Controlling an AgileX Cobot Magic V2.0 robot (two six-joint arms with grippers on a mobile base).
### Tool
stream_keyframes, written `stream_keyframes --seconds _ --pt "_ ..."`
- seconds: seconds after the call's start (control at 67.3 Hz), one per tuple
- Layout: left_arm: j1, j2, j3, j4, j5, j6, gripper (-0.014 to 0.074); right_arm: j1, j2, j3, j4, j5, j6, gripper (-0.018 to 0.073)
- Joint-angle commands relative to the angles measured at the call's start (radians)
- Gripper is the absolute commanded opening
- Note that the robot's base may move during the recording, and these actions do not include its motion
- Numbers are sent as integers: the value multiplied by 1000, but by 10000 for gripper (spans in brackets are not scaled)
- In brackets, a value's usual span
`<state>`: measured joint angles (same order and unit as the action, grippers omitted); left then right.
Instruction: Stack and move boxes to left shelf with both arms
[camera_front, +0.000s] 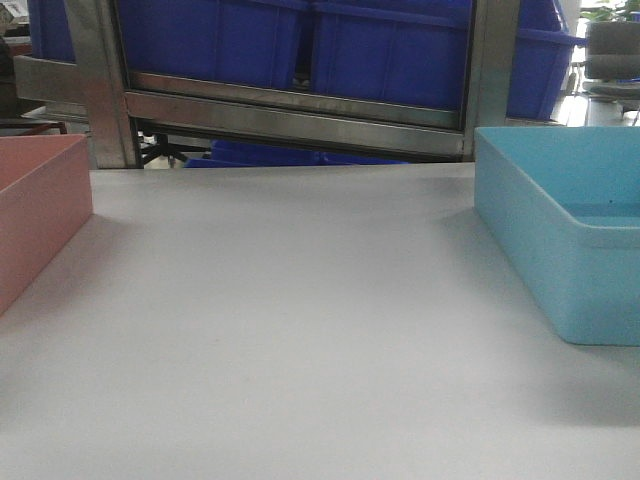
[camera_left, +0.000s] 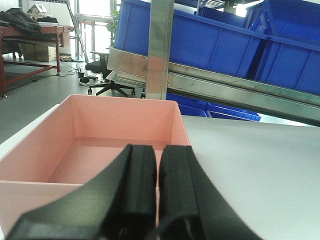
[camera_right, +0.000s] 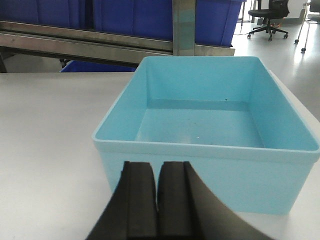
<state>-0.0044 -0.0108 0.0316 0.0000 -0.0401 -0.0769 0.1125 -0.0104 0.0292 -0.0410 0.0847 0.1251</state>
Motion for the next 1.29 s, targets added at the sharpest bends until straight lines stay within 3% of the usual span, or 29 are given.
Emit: stream_keyframes --seconds 0.0,0.491,0.684,0.743,0.832,0.951,1.085,1.278 --pt "1 -16 28 0 -86 -1 8 -5 -20 -18 -1 -85 -8 55" --pt "1 -16 28 -6 -101 -1 8 -5 -20 -18 -1 -85 -8 55" --pt "3 2 -28 -6 -189 -1 8 -5 -20 -18 -1 -85 -8 55" --pt "3 34 -104 0 -121 -1 11 -5 -20 -18 -1 -85 -8 55" --pt "3 123 -273 73 25 -1 40 -5 -20 -18 -1 -85 -8 55" --pt "3 293 -479 91 195 -1 151 -5 -20 -18 -1 -85 -8 55" --pt "3 505 -690 89 397 -1 355 -5 -20 -18 -1 -85 -8 55" --pt "3 794 -970 98 720 1 441 -5 -20 -18 -1 -85 -8 55"
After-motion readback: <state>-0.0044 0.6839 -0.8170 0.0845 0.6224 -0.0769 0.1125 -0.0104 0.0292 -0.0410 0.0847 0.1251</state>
